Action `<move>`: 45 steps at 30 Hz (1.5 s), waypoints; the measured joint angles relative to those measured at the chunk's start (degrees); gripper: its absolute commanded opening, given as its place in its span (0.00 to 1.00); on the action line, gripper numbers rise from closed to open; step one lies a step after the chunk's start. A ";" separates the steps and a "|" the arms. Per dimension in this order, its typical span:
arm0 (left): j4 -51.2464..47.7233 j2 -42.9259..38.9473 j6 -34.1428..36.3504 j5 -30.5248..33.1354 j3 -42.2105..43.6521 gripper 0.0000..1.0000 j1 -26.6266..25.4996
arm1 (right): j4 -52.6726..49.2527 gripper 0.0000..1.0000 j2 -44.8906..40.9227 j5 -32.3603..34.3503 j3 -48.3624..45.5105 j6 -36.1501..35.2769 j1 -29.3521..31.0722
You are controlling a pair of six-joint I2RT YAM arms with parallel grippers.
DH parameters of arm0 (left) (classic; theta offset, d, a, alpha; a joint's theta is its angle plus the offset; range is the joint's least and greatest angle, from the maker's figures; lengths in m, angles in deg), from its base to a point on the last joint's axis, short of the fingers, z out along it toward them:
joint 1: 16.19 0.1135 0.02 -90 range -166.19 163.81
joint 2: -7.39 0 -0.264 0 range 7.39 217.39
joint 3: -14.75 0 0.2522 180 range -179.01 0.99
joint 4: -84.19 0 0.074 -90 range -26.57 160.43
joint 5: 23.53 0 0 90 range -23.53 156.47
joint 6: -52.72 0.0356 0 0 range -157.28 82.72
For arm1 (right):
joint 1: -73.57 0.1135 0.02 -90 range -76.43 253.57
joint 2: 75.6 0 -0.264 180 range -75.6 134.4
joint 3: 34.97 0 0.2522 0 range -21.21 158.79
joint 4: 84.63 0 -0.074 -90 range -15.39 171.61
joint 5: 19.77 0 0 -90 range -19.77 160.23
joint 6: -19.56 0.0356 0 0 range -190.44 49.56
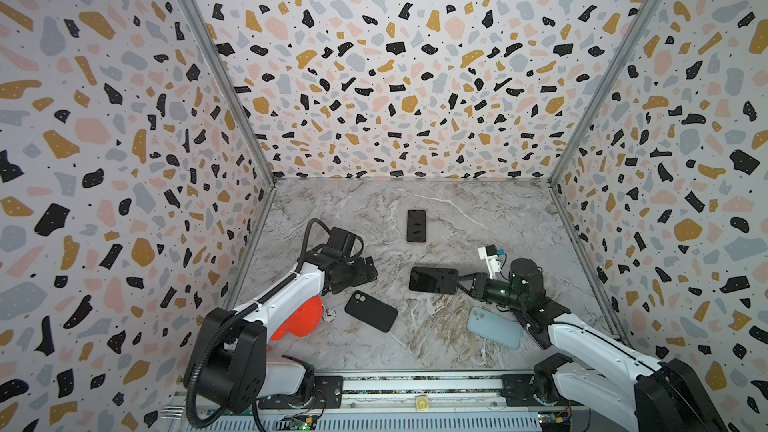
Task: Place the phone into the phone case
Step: 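Grasp the black phone case beside the red toy with the left gripper and lift it, then carry the black case toward the right gripper while the right gripper brings the phone closer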
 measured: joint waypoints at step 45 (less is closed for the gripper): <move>19.80 -7.89 -16.20 -8.02 19.10 0.96 -14.38 | -1.11 0.00 2.71 0.61 1.11 -1.40 2.84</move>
